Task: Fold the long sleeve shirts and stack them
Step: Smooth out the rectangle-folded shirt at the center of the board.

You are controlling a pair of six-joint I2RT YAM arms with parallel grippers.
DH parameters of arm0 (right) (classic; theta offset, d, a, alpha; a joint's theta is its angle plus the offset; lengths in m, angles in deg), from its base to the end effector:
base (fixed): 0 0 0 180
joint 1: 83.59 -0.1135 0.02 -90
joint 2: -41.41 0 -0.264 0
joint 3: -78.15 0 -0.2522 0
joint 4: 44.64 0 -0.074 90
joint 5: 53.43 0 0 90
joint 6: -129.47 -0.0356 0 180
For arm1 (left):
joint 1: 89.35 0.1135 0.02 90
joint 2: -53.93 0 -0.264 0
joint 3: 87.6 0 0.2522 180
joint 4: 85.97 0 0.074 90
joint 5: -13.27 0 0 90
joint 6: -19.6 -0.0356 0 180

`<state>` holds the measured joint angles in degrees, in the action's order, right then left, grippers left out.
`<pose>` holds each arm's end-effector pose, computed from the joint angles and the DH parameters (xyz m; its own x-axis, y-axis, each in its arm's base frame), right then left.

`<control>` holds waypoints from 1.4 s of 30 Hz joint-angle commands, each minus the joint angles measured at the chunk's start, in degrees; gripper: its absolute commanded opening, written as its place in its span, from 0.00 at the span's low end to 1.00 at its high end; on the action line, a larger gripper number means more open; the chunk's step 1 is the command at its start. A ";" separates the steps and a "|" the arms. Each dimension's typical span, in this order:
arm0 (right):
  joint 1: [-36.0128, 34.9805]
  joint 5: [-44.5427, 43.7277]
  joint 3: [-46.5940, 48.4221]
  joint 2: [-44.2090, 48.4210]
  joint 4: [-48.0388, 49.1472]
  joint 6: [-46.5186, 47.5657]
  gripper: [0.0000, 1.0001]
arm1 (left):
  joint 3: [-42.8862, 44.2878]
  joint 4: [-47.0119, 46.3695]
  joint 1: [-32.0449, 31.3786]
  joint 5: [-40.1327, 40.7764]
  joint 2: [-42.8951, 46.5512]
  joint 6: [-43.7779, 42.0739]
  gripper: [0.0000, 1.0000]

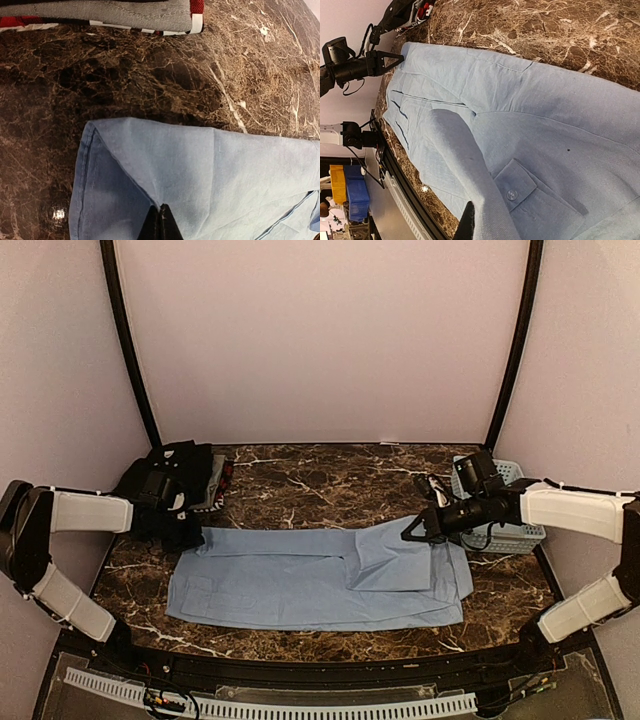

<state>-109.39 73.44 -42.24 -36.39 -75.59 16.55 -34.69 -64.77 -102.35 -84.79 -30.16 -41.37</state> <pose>0.2346 0.1371 0.2153 -0.9004 -0.0892 -0.4258 -0.3810 0.6342 0.6727 0.2671 -0.0668 0.1590 -0.8234 -0.3030 -0.4798 -0.1069 0.9132 -0.3933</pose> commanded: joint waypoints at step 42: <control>0.87 -8.57 7.00 14.61 -23.53 7.26 0.00 | 4.18 18.41 -0.51 5.47 0.56 -3.57 0.00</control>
<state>-109.00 65.00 -33.63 -21.04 -100.16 22.83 -29.75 -48.48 -102.37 -81.36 -28.17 -44.75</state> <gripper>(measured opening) 0.004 0.005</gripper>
